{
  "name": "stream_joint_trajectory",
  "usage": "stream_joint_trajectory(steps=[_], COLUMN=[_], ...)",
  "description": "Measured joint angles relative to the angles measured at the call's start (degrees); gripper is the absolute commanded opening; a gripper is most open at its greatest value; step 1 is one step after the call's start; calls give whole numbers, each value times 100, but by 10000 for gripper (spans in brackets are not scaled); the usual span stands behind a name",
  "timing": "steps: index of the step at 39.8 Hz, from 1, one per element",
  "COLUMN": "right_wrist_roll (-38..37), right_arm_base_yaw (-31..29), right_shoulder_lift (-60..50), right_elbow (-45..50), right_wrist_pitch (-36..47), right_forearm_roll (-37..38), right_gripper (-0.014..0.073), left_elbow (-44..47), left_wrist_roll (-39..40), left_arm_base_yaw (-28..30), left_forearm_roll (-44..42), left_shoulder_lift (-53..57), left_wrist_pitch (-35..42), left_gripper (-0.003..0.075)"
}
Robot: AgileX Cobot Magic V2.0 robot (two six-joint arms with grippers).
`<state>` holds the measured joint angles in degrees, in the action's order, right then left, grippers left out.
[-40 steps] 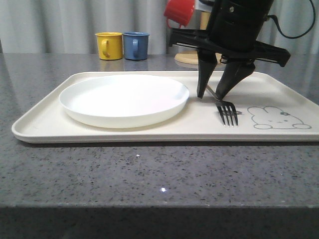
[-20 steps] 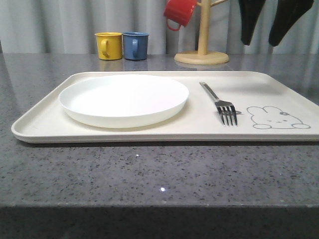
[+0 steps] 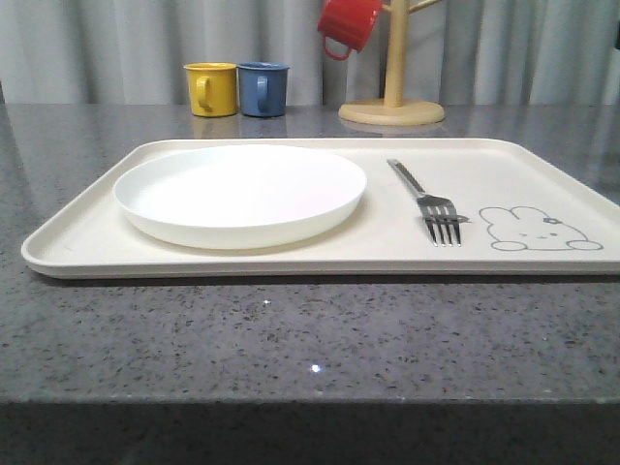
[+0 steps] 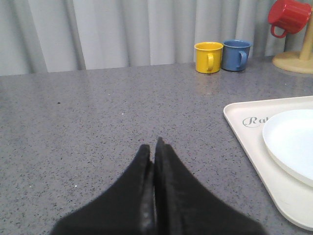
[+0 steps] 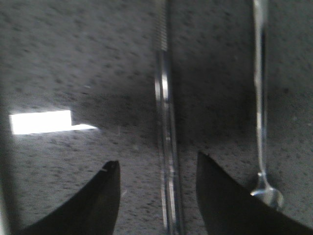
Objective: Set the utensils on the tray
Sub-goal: 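Grasp the chopsticks with the right gripper and lift them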
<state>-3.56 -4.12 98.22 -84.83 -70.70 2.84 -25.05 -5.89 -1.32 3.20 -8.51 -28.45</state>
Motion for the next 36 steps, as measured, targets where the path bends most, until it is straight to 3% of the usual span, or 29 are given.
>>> stream_joint_trajectory(steps=[19,23,28,36], right_wrist_roll=[292,307,316,356], right_arm_base_yaw=[-230,-230,-230,-230], right_shoulder_lift=[344,410,421,435], right_elbow=[204,204,204,204], right_wrist_pitch=[35,44,44,44], right_forearm_roll=[-130,-144,-148,-157], right_gripper=[386,335,196,175], left_elbow=[0,0,0,0], left_wrist_roll=[0,0,0,0], left_arm_base_yaw=[0,0,0,0], left_forearm_roll=[0,0,0,0], left_shoulder_lift=[0,0,0,0], left_wrist_pitch=[0,0,0,0], left_gripper=[-18,-18,-18,-18])
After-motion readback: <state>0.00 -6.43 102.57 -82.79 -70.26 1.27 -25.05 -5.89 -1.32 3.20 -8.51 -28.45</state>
